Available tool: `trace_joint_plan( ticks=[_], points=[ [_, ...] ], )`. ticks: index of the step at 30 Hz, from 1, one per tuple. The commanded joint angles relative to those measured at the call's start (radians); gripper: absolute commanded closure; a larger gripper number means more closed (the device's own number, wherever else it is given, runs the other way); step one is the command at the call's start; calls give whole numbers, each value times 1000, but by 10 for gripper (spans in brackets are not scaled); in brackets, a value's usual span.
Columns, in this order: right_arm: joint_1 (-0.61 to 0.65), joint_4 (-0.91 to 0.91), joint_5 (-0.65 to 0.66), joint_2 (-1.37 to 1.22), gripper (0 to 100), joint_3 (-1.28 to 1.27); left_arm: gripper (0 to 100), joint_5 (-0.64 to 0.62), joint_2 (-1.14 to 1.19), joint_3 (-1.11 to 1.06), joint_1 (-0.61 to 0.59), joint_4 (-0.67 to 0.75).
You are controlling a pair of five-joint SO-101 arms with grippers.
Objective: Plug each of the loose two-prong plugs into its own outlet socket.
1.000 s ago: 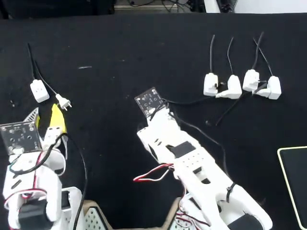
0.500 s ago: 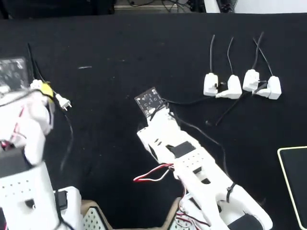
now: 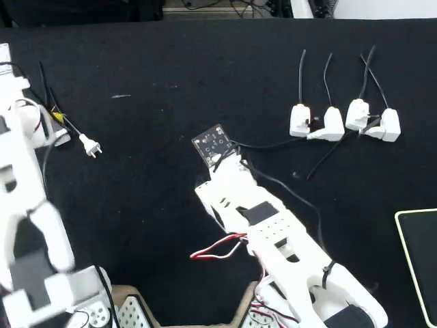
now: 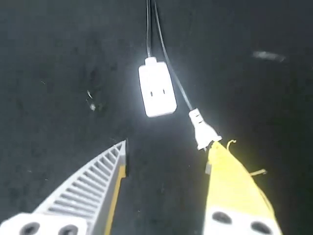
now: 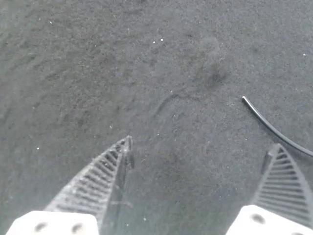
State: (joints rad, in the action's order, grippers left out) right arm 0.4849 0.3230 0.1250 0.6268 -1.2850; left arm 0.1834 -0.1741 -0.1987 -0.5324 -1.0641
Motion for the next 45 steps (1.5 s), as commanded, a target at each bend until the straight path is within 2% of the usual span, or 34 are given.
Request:
trace_joint_plan(
  ticks=[1,6,11,26,29,32,33,35,38,45],
  points=[
    [9,-26,0,38,606,-4,727,-2,181,176,-5,8],
    [9,-28,0,38,606,-5,725,-69,457,395,-10,8],
    [11,-28,0,38,606,-5,725,-74,675,565,-5,6],
    [11,-28,0,38,606,-5,730,-78,973,958,-30,-118],
    [11,-28,0,38,606,-5,818,-78,987,995,-45,-132],
    [11,-29,0,38,606,-5,972,-78,987,1003,-56,-166],
    [11,-29,0,38,606,-5,972,-78,987,1001,-58,-175],
    [11,-29,0,38,606,-5,940,-78,985,1004,-64,-206],
    [11,-29,0,38,606,-5,975,-78,977,1036,-74,-264],
    [9,-23,0,41,606,-5,970,-71,936,1218,-73,-572]
  ],
)
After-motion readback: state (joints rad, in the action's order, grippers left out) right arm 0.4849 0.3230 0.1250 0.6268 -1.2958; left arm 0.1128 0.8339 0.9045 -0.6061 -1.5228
